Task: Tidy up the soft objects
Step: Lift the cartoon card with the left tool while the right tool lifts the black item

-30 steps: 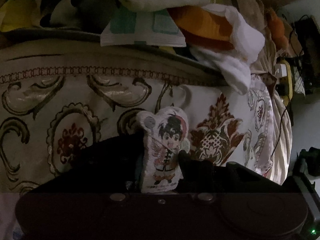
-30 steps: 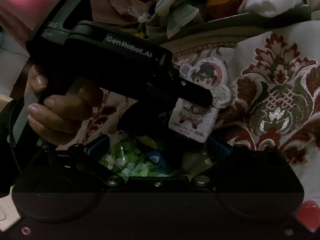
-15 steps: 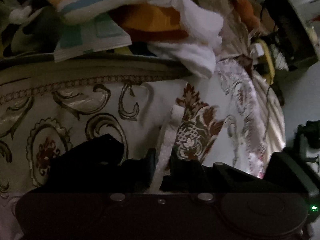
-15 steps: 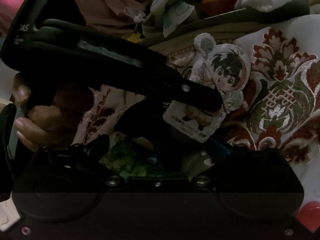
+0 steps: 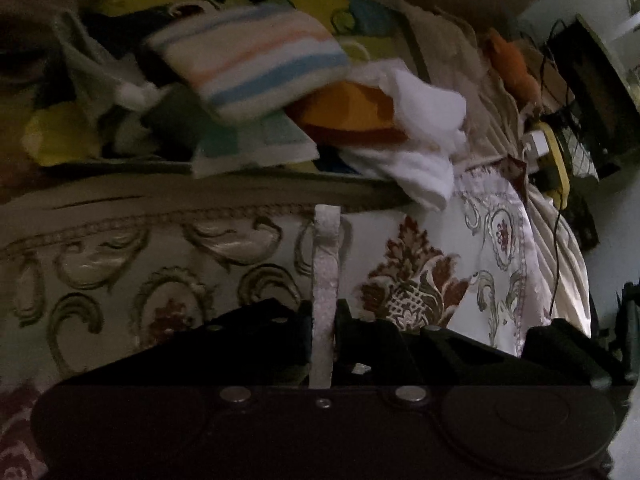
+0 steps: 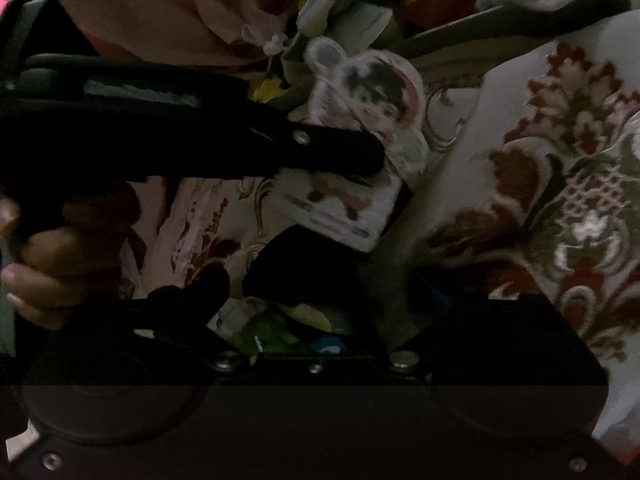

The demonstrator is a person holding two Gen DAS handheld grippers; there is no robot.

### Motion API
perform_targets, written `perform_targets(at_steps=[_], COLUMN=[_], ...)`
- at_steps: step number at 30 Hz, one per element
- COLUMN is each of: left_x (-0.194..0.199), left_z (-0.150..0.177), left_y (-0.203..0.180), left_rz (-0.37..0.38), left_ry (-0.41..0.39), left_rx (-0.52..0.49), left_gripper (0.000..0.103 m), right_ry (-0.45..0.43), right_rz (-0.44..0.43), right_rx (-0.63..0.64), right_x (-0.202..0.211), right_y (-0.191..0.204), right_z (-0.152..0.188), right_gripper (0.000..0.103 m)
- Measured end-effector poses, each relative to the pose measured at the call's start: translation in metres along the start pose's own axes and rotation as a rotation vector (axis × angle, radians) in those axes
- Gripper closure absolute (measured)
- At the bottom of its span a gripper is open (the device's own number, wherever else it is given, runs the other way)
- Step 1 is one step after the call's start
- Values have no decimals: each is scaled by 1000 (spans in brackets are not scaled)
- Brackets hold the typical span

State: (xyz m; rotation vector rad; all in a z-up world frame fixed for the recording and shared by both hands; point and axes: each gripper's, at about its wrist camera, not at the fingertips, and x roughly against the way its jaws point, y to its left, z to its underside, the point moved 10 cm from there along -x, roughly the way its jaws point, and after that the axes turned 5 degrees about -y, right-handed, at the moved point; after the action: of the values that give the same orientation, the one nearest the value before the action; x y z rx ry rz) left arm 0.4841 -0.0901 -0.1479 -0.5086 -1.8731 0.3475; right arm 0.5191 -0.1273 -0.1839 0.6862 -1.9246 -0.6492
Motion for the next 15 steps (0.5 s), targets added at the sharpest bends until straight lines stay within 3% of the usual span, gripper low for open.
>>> perform_targets(at_steps=[10, 13, 15], left_x=[27, 31, 35], left_z=[-6, -5, -4], left_y=[-2, -6, -8], left_rz=[-23, -40, -47], left_ry=[-52, -58, -65], left_rx=[25, 26, 30], left_gripper=[92, 92, 92], right_ry=[-23, -22, -28], right_rz=[-19, -10, 11], right_rx=[-81, -75, -76], right_x=[-17, -17, -17], right_y=[3, 1, 0], right_z=[-4, -2, -1], right_gripper=[42, 59, 81])
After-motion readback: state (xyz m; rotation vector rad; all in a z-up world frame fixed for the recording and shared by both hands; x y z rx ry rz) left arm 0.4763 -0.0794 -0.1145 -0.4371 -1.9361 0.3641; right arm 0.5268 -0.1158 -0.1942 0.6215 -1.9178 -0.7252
